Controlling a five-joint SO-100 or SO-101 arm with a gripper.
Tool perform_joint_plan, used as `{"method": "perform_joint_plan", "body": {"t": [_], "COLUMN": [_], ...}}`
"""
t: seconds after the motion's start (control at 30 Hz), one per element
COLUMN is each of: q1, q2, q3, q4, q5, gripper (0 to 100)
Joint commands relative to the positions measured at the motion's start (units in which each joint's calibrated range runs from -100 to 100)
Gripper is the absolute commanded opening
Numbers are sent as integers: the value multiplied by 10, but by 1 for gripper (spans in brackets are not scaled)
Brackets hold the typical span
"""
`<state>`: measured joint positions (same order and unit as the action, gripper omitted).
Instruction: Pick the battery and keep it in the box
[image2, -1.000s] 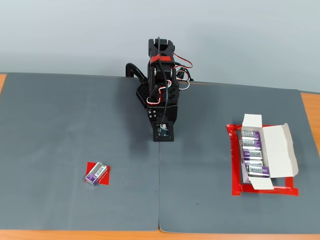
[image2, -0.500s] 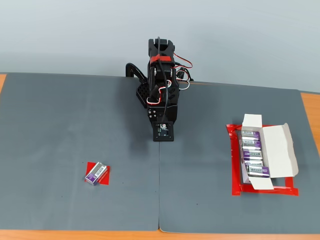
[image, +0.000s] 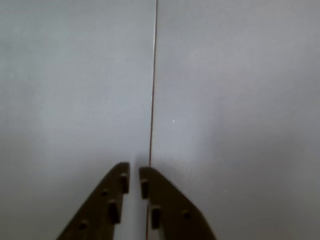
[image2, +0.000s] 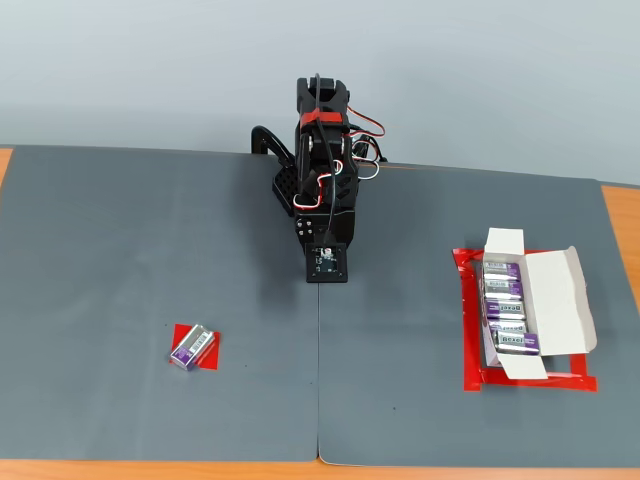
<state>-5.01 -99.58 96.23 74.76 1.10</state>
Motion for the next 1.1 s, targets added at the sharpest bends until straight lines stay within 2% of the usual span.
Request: {"method": "perform_joint_plan", "body": {"t": [0.0,0.93,1.07], "q1": [3,0,6], "q2": [3,14,59], "q3": [-39,-42,-46], "q4": [2,-3,-53], "q5": [-1,1,3], "gripper": [2,2,2]}}
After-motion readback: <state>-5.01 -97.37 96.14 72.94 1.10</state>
